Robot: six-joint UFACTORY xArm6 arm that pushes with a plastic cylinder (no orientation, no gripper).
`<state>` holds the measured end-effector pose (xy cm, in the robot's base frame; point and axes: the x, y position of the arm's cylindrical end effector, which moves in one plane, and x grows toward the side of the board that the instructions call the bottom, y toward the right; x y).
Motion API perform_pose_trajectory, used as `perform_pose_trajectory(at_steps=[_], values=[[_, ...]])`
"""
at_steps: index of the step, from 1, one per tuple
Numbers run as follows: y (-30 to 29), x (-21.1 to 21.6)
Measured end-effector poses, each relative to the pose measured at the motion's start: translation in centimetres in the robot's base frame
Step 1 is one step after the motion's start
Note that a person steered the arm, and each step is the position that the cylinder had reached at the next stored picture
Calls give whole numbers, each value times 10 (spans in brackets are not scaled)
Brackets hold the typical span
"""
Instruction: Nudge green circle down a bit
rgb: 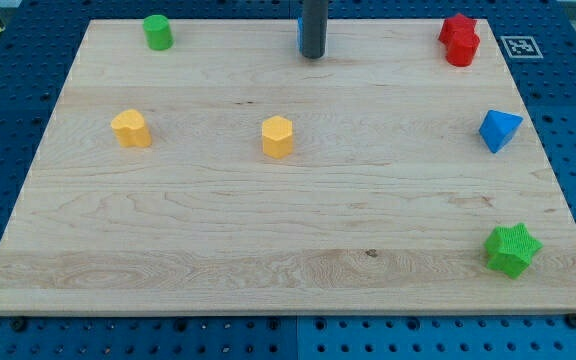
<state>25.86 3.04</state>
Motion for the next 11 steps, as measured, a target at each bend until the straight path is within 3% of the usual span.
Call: perform_pose_trajectory(at_steps=[2,4,7,8,11], values=[[-2,-1],[-54,21],[-166,-37],[-169,-66],[-267,-67]])
